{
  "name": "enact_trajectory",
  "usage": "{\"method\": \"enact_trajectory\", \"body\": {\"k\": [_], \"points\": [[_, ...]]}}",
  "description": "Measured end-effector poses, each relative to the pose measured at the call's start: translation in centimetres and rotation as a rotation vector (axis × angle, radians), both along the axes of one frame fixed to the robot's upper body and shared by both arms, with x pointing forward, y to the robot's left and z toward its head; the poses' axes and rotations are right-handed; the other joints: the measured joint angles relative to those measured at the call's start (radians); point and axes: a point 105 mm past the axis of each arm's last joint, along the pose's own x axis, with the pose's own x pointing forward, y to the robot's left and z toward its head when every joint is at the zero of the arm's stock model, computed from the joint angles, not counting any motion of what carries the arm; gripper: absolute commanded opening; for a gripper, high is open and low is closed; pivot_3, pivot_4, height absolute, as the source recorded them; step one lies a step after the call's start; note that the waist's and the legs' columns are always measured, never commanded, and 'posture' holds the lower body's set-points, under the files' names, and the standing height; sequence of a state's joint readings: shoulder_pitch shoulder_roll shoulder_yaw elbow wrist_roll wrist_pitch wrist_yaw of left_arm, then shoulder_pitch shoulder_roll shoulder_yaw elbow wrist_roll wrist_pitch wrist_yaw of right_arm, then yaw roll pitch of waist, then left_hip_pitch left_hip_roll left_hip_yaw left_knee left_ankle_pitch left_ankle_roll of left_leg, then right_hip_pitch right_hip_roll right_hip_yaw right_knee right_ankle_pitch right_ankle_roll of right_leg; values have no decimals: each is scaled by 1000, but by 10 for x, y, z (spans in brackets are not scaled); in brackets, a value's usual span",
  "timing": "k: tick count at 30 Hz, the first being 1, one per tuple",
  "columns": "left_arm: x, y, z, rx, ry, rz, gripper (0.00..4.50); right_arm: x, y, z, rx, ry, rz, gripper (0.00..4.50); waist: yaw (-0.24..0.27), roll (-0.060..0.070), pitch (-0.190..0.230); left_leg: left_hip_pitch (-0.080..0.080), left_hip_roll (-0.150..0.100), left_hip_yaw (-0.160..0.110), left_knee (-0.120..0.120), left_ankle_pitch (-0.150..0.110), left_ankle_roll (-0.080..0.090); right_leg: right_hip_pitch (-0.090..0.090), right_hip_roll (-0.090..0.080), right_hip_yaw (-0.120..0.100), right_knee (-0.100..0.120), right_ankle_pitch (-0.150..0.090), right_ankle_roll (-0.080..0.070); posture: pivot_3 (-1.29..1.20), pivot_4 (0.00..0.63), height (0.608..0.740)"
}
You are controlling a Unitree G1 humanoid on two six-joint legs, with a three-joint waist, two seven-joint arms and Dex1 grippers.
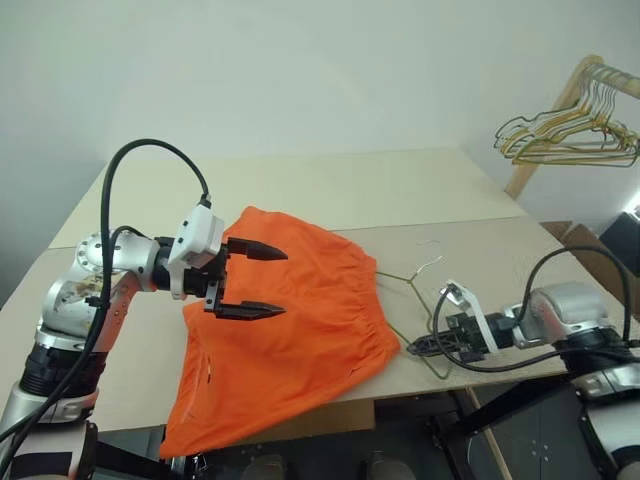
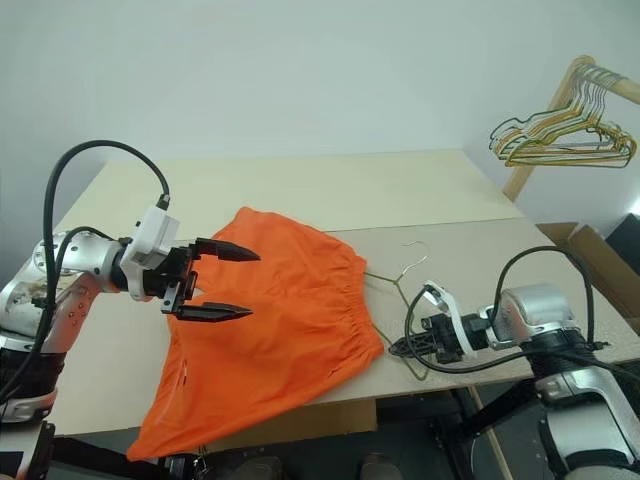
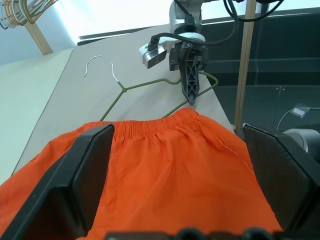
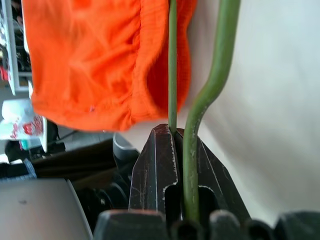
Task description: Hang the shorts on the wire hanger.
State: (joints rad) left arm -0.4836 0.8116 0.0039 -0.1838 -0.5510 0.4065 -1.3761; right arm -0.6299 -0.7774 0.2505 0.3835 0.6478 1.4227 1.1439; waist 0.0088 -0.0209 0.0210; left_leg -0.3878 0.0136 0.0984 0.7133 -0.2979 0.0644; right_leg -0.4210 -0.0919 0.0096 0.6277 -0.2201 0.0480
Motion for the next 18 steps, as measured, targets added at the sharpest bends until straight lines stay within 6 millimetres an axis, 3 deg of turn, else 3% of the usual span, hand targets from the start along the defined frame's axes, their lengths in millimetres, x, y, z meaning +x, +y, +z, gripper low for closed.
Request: {"method": "enact_trajectory", "body": {"k": [6, 12, 18], "points": [[-1, 1, -3, 0, 4, 2, 4429, 7, 5, 3, 50, 5, -28, 0, 6, 0, 0, -1, 0, 0, 0, 0, 0, 0, -1, -1, -1, 0, 0, 73, 0, 740], [-4, 0, -3, 9, -5, -5, 4429, 11, 17, -16, 83, 85, -70, 0, 4, 0, 0, 0, 0, 0, 0, 1, -1, 0, 0, 0, 0, 0, 0, 76, 0, 740], [-4, 1, -3, 14, -6, -5, 4429, 24, 25, -18, 110, 61, -103, 0, 3, 0, 0, 0, 0, 0, 0, 2, -4, 1, 0, 0, 0, 0, 0, 77, 0, 740]]}}
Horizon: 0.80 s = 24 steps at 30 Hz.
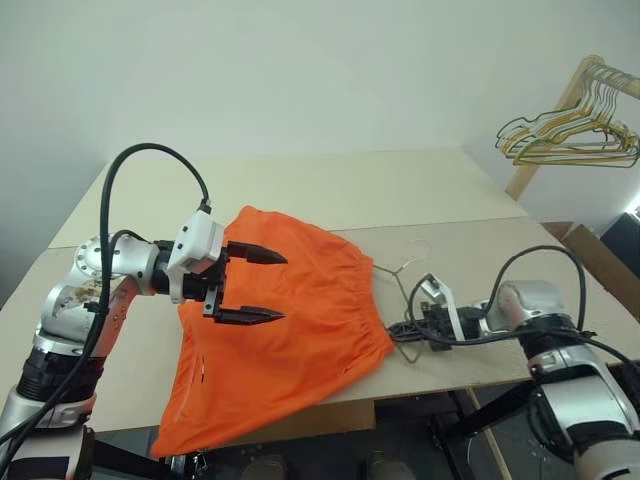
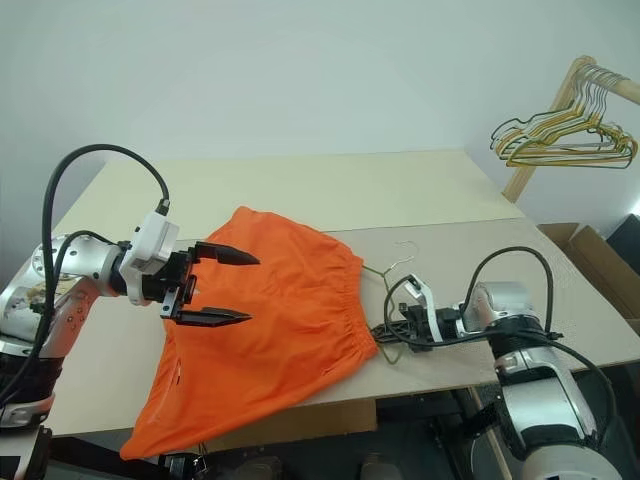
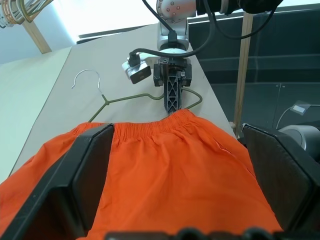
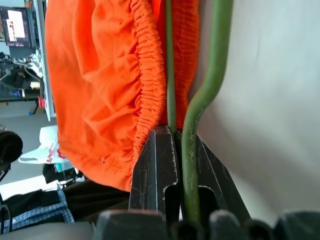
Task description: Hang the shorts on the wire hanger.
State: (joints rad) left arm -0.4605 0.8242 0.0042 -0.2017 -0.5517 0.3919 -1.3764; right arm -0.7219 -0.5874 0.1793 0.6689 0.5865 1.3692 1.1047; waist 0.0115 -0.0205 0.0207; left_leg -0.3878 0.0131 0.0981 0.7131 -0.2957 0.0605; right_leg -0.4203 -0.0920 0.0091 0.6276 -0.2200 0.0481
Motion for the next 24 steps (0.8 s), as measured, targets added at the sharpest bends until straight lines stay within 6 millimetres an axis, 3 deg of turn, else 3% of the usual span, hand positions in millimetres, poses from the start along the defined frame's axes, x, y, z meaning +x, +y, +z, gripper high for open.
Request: {"method": "enact_trajectory", "body": {"k": [6, 10, 16, 22, 24], "points": [[0, 1, 0, 6, 2, -4, 4429, 6, 0, 5, -4, -59, -9, 0, 0, 0, 0, 0, 0, 0, 0, 0, 0, -1, 0, 0, 1, 0, 0, 65, 0, 740], [1, 1, 1, 7, -3, -4, 4429, 10, -5, 19, -103, -234, 52, 0, 1, 0, 0, -1, 1, 0, 0, 0, 0, -1, 0, 0, 0, 0, 0, 50, 0, 740], [4, 2, 2, 13, -14, -5, 4429, 16, -1, 35, -390, -683, 153, 0, -1, 0, 0, -1, 1, 0, 0, -1, 1, -2, 0, 0, 0, 0, 0, 25, 0, 740], [15, 4, 8, 26, -46, 0, 4429, 28, -8, 67, -728, -1151, 272, 0, -6, 0, 0, -1, -1, 1, 0, 0, 0, -2, 0, 0, 0, 0, 0, -1, 0, 740], [21, 6, 14, 28, -69, 7, 4429, 29, -2, 75, -757, -1258, 305, 0, -11, 0, 0, -1, -1, 1, 0, 0, 0, -2, 0, 0, 0, 0, 0, -7, 0, 740]]}}
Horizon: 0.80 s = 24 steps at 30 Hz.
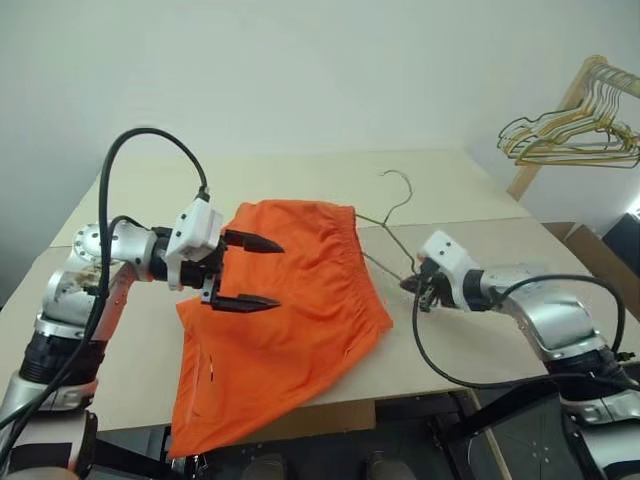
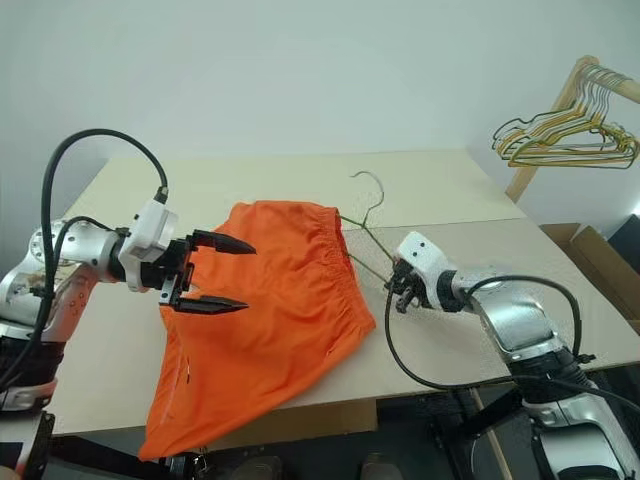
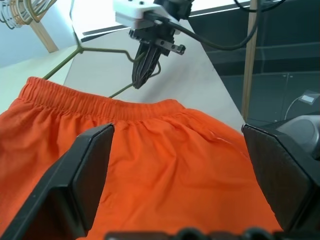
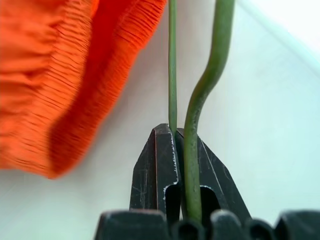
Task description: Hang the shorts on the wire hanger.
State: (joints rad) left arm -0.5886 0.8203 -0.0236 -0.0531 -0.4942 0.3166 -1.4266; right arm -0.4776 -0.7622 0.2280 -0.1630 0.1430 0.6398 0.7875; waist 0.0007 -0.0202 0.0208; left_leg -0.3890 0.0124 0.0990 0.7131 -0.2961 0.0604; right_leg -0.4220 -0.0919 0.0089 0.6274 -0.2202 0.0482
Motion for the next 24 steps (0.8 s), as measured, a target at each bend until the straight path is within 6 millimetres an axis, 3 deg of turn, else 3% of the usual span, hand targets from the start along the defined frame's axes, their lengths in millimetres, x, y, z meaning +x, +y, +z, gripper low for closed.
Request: {"method": "enact_trajectory", "body": {"k": [4, 11, 16, 24], "points": [[18, 7, 21, 12, -91, 25, 4429, -3, 16, 20, -48, -155, 104, 0, -12, 0, 0, 0, 0, 0, 0, 0, 0, 0, 0, 0, 0, 0, 0, -25, 0, 740], [43, 14, 49, 64, -209, 28, 4429, -16, 50, 35, -86, -205, 276, 0, -29, 0, 0, 0, 0, 0, 0, 0, 0, 1, 1, 0, -1, 0, 0, -39, 0, 740], [52, 11, 38, 191, -213, -33, 4429, -22, 63, 45, -106, -173, 345, 0, -36, 0, 0, -1, 0, 0, 1, 0, 0, 0, 1, 0, -1, 0, 0, -44, 0, 740], [56, 8, 3, 404, -150, -119, 4429, -26, 60, 55, -144, -39, 360, 0, -44, 0, 0, -1, 2, 1, 1, -2, 4, -1, 0, 0, 0, 0, 0, -57, 0, 740]]}}
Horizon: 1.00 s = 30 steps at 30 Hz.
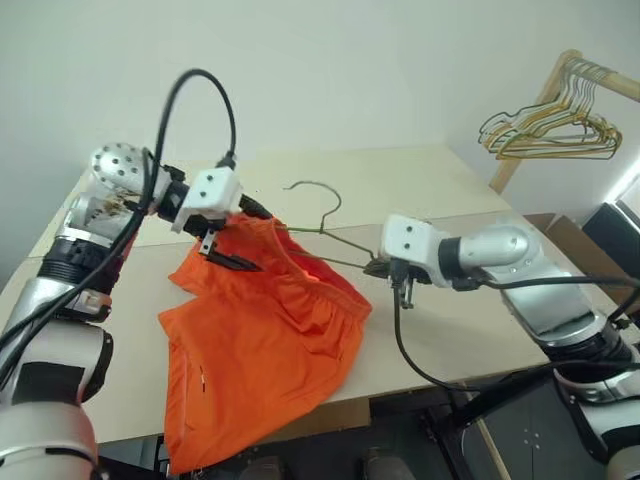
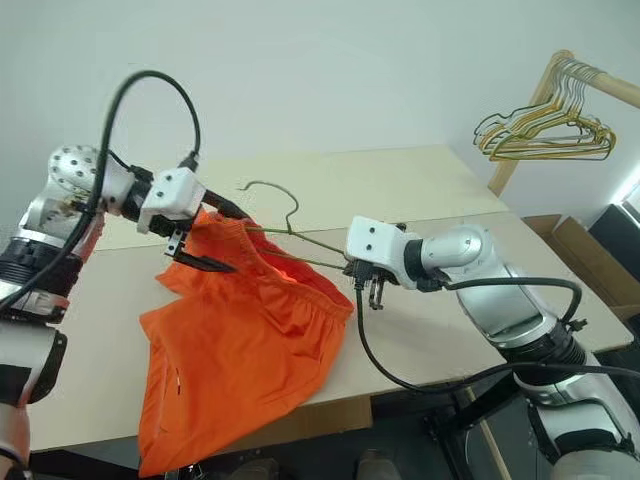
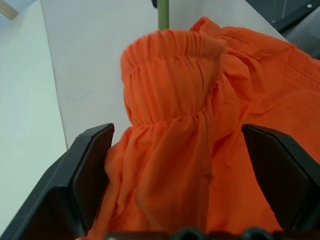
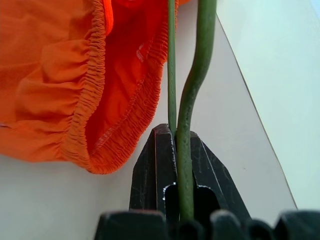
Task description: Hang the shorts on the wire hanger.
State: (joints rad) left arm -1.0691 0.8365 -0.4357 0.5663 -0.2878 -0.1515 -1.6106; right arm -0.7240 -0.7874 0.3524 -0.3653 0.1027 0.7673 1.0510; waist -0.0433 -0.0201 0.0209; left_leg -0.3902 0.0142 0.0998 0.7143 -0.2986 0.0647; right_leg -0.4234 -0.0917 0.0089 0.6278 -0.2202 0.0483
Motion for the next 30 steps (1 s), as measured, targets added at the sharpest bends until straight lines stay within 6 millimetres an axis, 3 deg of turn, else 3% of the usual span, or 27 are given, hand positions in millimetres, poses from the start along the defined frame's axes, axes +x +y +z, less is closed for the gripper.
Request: {"method": "enact_trajectory", "body": {"k": [3, 6, 18, 24, 30], "points": [[7, 0, -4, 50, -33, -3, 4429, -2, 0, 0, -34, 30, 1, 0, 0, 0, 0, 0, 0, 0, 0, 0, 0, 0, 0, 0, 0, 0, 0, -58, 0, 740], [12, -4, -9, 63, -34, -8, 3852, -5, 1, 2, -43, 61, 5, 0, 0, 0, 0, -1, 0, 0, 0, 0, 0, 0, 0, 0, 0, 0, 0, -61, 0, 740], [17, -3, -19, 144, -56, -38, 164, -10, 2, 12, -31, 217, -63, 0, -5, 0, 0, -2, 1, 1, 1, 0, 1, -2, -1, 0, 1, 0, 0, -88, 0, 740], [19, -4, -19, 127, -41, -28, 35, -11, 1, 15, -33, 211, -62, 0, -6, 0, 0, -3, 1, 1, 1, -1, 1, -3, -1, 0, 1, 0, 0, -94, 0, 740], [20, -6, -20, 107, -6, -6, 0, -16, 3, 11, -40, 162, -22, 1806, -13, 0, 0, -3, 0, 0, 1, -1, 1, -3, -1, 0, 1, 0, 0, -97, 0, 740]]}}
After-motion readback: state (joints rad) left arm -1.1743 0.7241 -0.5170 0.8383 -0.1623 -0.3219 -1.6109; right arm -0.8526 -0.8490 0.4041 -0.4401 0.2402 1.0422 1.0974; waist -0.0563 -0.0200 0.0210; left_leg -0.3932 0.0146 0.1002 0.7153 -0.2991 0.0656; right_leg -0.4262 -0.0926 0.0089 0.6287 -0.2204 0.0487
